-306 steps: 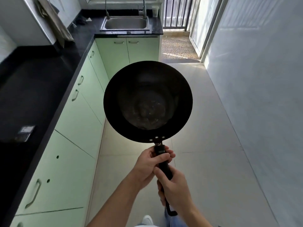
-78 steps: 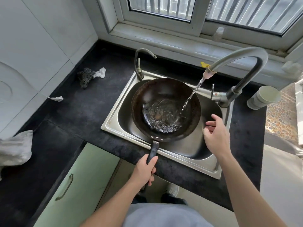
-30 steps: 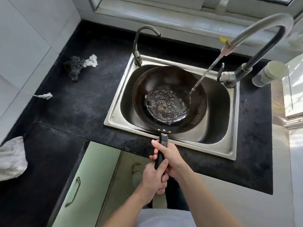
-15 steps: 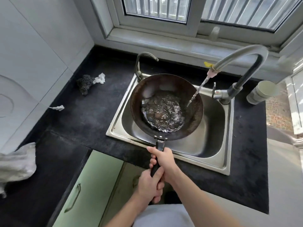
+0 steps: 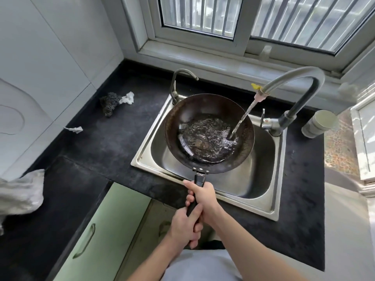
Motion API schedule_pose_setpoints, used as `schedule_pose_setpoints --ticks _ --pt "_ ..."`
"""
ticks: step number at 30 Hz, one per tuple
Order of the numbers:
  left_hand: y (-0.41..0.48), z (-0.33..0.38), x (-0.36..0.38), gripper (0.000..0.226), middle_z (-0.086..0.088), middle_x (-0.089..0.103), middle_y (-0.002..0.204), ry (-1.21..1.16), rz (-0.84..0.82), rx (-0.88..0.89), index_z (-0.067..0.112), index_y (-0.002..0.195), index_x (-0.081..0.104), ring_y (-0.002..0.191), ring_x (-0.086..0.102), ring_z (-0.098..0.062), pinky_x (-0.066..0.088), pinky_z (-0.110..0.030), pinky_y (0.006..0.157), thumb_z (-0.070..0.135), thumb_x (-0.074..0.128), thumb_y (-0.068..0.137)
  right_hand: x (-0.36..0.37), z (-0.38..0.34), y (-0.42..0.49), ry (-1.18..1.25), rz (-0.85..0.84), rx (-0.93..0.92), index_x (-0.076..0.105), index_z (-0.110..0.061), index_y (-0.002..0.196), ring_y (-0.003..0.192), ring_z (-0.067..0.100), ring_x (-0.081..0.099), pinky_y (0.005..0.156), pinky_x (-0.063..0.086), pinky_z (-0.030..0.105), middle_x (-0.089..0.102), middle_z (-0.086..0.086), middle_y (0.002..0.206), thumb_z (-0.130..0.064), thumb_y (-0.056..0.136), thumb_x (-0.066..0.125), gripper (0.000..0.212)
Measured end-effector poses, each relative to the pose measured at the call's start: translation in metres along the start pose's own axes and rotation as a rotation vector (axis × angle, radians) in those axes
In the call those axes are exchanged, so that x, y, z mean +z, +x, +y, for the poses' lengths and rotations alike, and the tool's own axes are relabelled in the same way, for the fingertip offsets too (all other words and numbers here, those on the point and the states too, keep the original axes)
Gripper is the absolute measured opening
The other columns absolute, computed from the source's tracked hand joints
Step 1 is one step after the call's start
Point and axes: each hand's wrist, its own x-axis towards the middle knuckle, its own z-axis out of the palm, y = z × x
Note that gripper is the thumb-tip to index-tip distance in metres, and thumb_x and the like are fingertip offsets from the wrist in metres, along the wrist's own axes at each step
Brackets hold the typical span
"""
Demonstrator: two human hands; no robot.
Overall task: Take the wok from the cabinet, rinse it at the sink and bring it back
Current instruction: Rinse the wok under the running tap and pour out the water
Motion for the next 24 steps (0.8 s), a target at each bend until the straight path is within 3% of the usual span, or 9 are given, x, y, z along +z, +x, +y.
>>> schedule_pose_setpoints --ticks 7,12,24 --pt "-0.016 -0.003 -0.031 0.035 -0.004 0.042 0.048 0.008 -0.021 0.016 0.006 0.074 0.046 0.030 0.032 -0.013 0.030 -0.020 0.032 0.031 0.053 0.098 0.029 0.015 -0.014 -0.001 -0.005 -0.037 0.047 -0.012 0.079 0.040 0.011 0.039 0.041 0.040 0.025 0.042 0.000 0.053 0.000 0.094 0.059 0.023" --pt "-0.023 -0.015 -0.048 0.035 -0.004 0.043 0.049 0.045 -0.074 -0.012 0.004 0.076 0.047 0.030 0.033 -0.013 0.031 -0.020 0.032 0.031 0.053 0.098 0.034 0.035 -0.024 0.047 0.043 -0.031 0.045 -0.014 0.071 0.040 0.012 0.038 0.041 0.041 0.026 0.041 0.000 0.054 -0.001 0.095 0.057 0.030" --pt "-0.015 -0.005 -0.022 0.034 -0.005 0.040 0.050 0.055 -0.107 -0.053 0.007 0.075 0.046 0.031 0.029 -0.013 0.027 -0.019 0.033 0.031 0.055 0.097 0.010 0.021 -0.016 0.095 0.104 -0.019 0.043 -0.011 0.071 0.036 0.011 0.040 0.040 0.041 0.025 0.042 0.000 0.050 -0.001 0.095 0.058 0.030"
